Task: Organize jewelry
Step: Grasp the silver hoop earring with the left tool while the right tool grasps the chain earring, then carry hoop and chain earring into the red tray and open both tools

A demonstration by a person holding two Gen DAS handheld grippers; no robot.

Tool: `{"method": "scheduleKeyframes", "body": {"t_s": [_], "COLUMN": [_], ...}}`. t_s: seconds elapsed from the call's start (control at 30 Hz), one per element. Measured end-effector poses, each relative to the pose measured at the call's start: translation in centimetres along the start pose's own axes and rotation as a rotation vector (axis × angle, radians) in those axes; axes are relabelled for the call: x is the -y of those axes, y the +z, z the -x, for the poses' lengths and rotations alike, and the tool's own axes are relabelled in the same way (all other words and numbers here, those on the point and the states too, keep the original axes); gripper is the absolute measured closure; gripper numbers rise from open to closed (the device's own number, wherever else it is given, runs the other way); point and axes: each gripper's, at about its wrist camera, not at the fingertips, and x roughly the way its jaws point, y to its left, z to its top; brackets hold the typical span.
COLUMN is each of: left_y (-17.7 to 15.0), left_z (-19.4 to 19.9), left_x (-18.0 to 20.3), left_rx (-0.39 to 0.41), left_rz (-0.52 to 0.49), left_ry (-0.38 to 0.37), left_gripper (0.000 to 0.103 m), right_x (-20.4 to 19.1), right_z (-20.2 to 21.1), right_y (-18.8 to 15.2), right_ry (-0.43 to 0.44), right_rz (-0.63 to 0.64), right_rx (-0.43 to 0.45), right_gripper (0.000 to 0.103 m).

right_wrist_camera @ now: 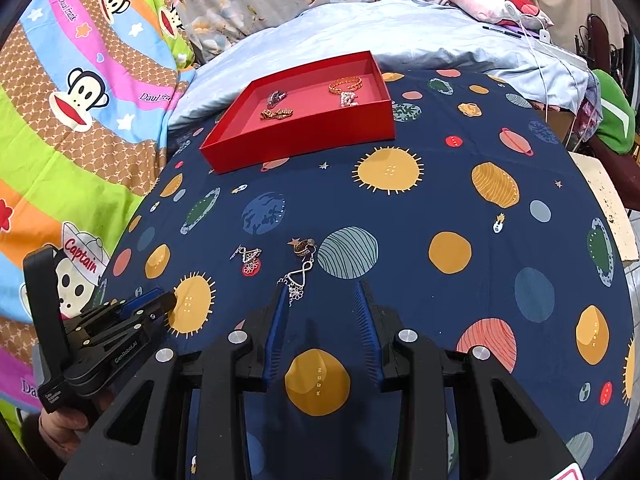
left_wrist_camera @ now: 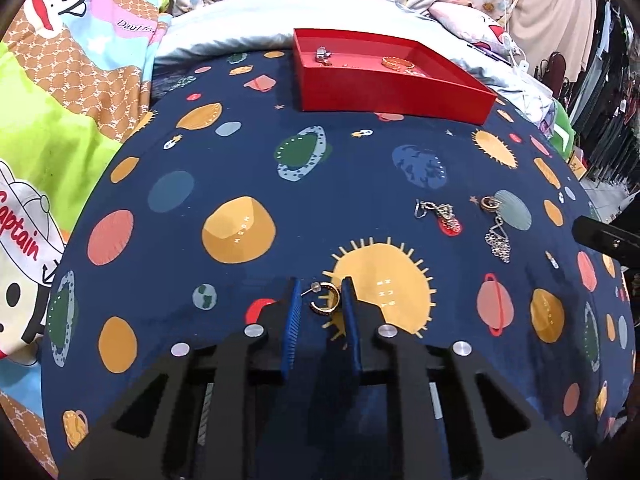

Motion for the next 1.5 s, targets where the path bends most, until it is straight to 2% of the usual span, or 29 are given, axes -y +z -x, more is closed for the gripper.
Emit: {"method": "scheduleKeyframes", "body": {"t_s": [0.83, 0.97, 1.07, 1.23, 1.27, 1.5], "left_y": [1.8, 2.0, 2.1, 2.2, 2.3, 2.6], "left_z": [0.2, -0.1, -0.1, -0.4, -0.3, 0.2], "left_x": [0.9, 0.9, 0.9, 1.2, 1.2, 1.4], "left_rx": [-0.007, -0.013, -0.014, -0.018, -0.018, -0.007], "left_rz": [0.009, 0.011, 0.012, 0.01, 0.009, 0.012], "left_ry": [-0.062, -0.067, -0.068, -0.073, -0.074, -0.079], "left_gripper": [0.083, 0.083, 0.083, 0.083, 0.083, 0.083], "right_x": [-1.7, -1.9, -1.8, -1.6, -1.5, -1.3], "right_z": [-8.0, -8.3, -8.5, -8.4, -8.4, -7.1], "right_y": [3.0, 3.1, 3.1, 3.2, 3.2, 3.5], "right_ry": [0.034, 0.029, 0.024, 0.029, 0.032, 0.051], "right_rz": [0.065, 0.081, 0.085, 0.078, 0.075, 0.057], "right_rx": [-0.078, -0.072, -0.073, -0.07, -0.07, -0.047], "right_gripper": [0.07, 0.075, 0.086, 0.09, 0.096, 0.098]}}
